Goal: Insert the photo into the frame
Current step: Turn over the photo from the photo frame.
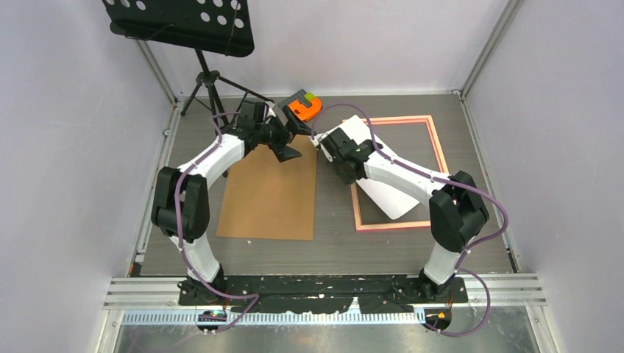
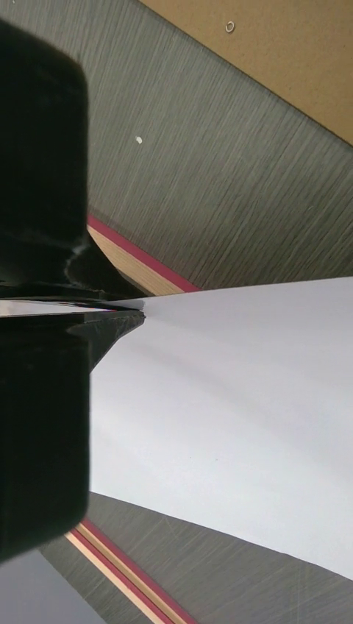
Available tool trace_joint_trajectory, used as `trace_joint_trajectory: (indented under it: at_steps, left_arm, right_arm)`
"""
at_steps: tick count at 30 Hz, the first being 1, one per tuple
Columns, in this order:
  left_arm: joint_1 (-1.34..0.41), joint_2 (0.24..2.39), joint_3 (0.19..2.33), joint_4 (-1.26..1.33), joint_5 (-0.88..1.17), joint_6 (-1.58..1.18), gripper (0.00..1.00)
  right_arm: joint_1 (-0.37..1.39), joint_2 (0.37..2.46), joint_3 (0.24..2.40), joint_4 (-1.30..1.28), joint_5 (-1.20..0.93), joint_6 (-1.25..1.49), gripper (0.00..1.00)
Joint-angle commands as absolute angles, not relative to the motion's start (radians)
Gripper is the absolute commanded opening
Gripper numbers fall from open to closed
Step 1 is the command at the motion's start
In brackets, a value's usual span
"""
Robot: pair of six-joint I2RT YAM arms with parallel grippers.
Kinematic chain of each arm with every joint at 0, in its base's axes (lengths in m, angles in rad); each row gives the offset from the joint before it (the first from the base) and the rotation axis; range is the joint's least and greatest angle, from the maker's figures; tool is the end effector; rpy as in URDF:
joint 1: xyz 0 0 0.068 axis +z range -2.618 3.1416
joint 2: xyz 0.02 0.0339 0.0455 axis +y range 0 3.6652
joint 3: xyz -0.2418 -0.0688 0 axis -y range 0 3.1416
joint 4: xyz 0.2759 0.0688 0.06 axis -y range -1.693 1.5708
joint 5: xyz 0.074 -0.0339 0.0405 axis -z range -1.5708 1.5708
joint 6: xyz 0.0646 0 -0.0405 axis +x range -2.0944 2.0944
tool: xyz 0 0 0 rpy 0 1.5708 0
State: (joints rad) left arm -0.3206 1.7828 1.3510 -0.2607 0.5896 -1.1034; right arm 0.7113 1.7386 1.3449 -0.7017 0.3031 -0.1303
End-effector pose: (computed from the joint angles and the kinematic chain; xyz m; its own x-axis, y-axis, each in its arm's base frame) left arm 0.4109 -0.1743 0.2074 -0.8694 -0.4932 -0.0298 -0.2399 0.4743 -0.8471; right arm 0.3158 0.2467 0.1809 -0.6003 -0.6810 -0.4193 -0.6027 0.7299 -0.3226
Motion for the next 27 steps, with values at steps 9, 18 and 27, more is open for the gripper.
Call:
trace_joint_trajectory:
  at_steps: [9, 18, 27]
  left_arm:
    - [-0.345, 1.904, 1.335, -0.072, 0.701, -1.267, 0.89]
    - [-0.362, 1.992, 1.444, -0.116, 0.702, -1.272, 0.79]
    - [-0.389, 2.044, 1.502, -0.161, 0.681, -1.257, 0.72]
  right_arm:
    - [0.715, 1.739, 1.34, -0.526, 0.269, -0.049, 0.11]
    - [0.716, 1.778, 1.345, -0.497, 0.241, -0.017, 0.11]
    - [0.716, 1.803, 1.365, -0.49, 0.225, -0.001, 0.12]
